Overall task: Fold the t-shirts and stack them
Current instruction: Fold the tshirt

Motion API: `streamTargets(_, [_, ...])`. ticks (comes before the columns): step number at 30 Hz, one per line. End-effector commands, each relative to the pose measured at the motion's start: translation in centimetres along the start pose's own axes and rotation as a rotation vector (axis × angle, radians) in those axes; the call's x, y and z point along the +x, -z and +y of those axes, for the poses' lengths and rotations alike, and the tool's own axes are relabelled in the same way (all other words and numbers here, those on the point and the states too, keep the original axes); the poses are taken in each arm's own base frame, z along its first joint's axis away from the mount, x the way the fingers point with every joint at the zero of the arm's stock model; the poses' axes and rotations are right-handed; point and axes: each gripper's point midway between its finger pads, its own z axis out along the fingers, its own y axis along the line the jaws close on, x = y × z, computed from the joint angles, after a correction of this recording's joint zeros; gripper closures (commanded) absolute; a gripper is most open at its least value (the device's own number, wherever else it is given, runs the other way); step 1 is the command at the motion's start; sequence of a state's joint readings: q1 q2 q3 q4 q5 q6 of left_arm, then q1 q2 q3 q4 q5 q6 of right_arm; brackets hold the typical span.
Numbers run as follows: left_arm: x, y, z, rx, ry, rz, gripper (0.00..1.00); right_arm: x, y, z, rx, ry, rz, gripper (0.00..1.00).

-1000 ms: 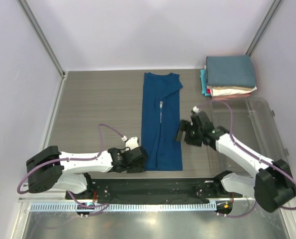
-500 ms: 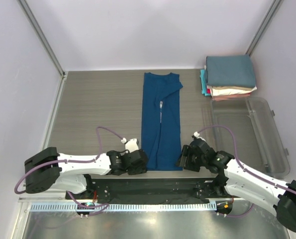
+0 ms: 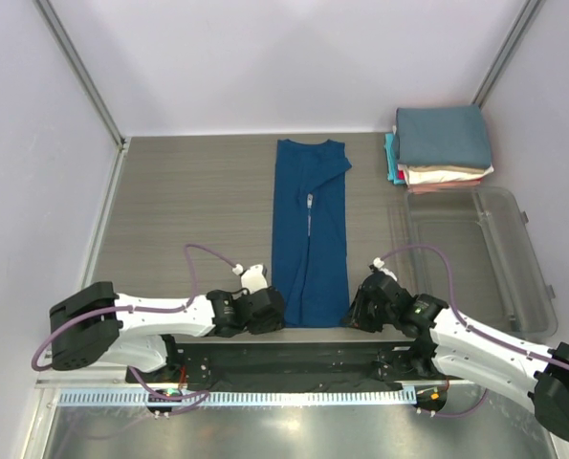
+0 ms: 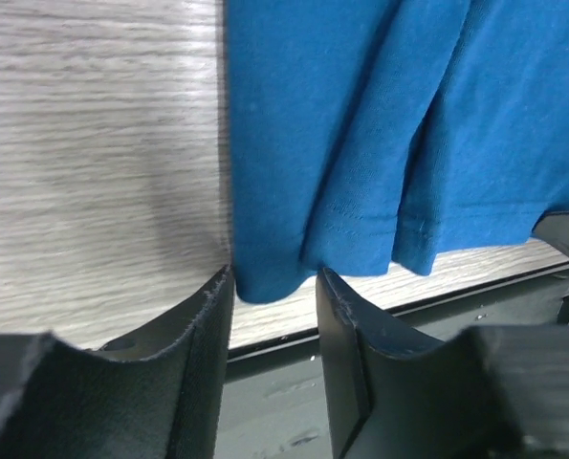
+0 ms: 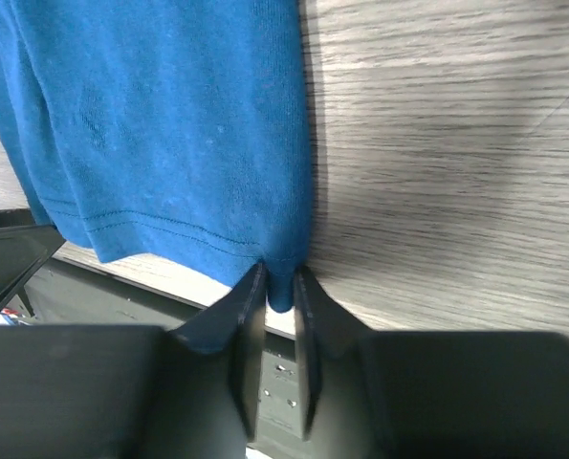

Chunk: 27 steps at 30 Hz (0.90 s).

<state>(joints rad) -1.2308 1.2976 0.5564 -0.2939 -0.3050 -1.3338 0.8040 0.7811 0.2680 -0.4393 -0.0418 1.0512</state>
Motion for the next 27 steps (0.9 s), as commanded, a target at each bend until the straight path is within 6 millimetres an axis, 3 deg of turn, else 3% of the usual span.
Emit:
streamTargets(1, [0.6, -1.2, 2.9, -0.1, -0.031, -0.01, 0.6, 0.3, -0.4, -1.5, 0.049, -0.001, -0.006, 0.78])
streamTargets(2, [0.5, -1.2, 2.8, -0.098, -0.033, -0.014, 0.62, 0.3, -0.4, -1.5, 0.049, -0.003, -0.007, 0.79])
streamTargets(9, [0.3, -1.0, 2.5, -0.083, -0.034, -0.023, 1.0, 0.3, -0.2, -1.3, 0.04, -0.003, -0.006, 0.99])
streamTargets(13, [0.2, 0.6, 1.5, -0.053, -0.03, -0.009, 1.0, 0.0, 0.9, -0.8, 0.036, -0.01, -0.012, 0.99])
streamTargets(15, [-0.1, 2.1, -0.4, -0.006, -0.041, -0.022, 1.0, -0.3, 1.9, 0.2, 0.005, -0.012, -0.027, 0.99])
streamTargets(16, [-0.1, 2.7, -0.3, -0.023, -0.056, -0.017, 1.0, -0.5, 2.7, 0.7, -0.003, -0.013, -0.029, 0.99])
streamTargets(18, [-0.4, 3.7, -1.0, -0.016, -0.069, -0.018, 1.0, -1.5, 3.7, 1.3, -0.013, -0.011, -0.08, 0.99])
streamTargets(22, [-2.1, 5.7, -2.7, -0.005, -0.105, -0.051, 1.0, -4.1, 6.3, 4.0, -0.036, 0.027, -0.162, 0.99])
streamTargets(23, [-3.2, 6.5, -4.0, 0.018, -0.115, -0.068, 1.0, -4.6, 6.6, 4.4, -0.032, 0.038, -0.177, 0.99])
streamTargets(25, [-4.2, 7.1, -4.2, -0.002, -0.139, -0.072, 1.0, -6.3, 7.2, 5.6, -0.013, 0.058, -0.223, 0.99])
streamTargets(27, [-6.6, 7.8, -5.1, 0.004, -0.142, -0.103, 1.0, -7.8, 7.5, 6.2, 0.018, 0.092, -0.275, 0.99])
